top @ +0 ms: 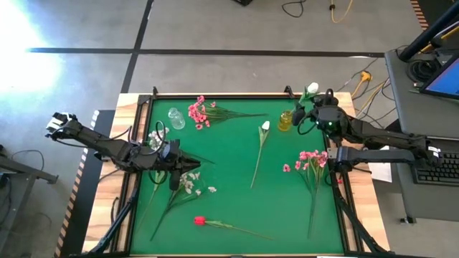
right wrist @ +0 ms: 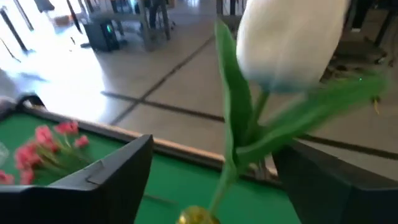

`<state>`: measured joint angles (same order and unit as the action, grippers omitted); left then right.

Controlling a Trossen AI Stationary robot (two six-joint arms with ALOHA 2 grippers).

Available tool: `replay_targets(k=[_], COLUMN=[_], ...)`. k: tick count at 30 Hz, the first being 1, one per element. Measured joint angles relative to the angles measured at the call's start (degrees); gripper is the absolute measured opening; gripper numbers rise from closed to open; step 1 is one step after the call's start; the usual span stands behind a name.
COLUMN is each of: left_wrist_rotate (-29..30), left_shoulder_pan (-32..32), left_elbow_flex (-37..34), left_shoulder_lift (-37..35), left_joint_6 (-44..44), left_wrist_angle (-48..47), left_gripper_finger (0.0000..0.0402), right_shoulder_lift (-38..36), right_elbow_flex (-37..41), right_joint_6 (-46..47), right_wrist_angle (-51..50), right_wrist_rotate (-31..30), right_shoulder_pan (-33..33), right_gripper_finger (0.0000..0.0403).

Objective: Sort flowers into vase by color
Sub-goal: Put the right white tulip into the yellow vase, then put the left red tulip into the transparent vase

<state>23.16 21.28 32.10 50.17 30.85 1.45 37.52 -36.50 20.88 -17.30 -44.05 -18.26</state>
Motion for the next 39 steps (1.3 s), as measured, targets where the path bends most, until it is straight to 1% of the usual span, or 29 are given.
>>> replay_targets(k=[5, 9, 16, 20, 23, 25, 29, 39], left_wrist_rotate=[0.03, 0.34, 0.37, 0.88, 4.84, 8.34, 12.3, 12.46], left_shoulder_pan=[0.0, 0.0, 0.0, -0.07, -0.17, -0.17, -0.17, -0.17], left_elbow_flex=[0.0, 0.0, 0.0, 0.0, 0.0, 0.0, 0.0, 0.0], left_shoulder_lift=[0.0, 0.0, 0.02, 0.02, 0.02, 0.05, 0.36, 0.37], left_joint_6=[0.11, 0.11, 0.11, -0.49, -1.31, -2.41, -3.34, -1.45], left_wrist_angle=[0.01, 0.02, 0.04, 0.05, 0.2, 0.27, 0.34, 1.79], left_gripper_finger=[0.0036, 0.0036, 0.0036, 0.0036, 0.0036, 0.0036, 0.0036, 0.0036], right_shoulder_lift=[-0.14, -0.14, -0.09, 1.12, 2.95, 4.4, 7.91, 13.43], right_elbow_flex=[-2.24, -2.68, -2.68, -2.66, -2.46, -2.23, -2.2, -2.16], right_joint_6=[8.15, 12.57, 19.35, 23.38, 25.56, 26.1, 26.04, 26.51], right_wrist_angle=[-11.15, -15.97, -20.58, -24.18, -26.21, -26.24, -25.81, -25.29], right_wrist_rotate=[0.49, 3.86, 15.55, 22.94, 30.88, 33.98, 34.53, 34.64], right_shoulder_pan=[0.0, 0.0, 0.0, 0.03, 0.98, 2.55, 6.93, 16.22], right_gripper_finger=[0.035, 0.0354, 0.0354, 0.0354, 0.0354, 0.0354, 0.0354, 0.0354])
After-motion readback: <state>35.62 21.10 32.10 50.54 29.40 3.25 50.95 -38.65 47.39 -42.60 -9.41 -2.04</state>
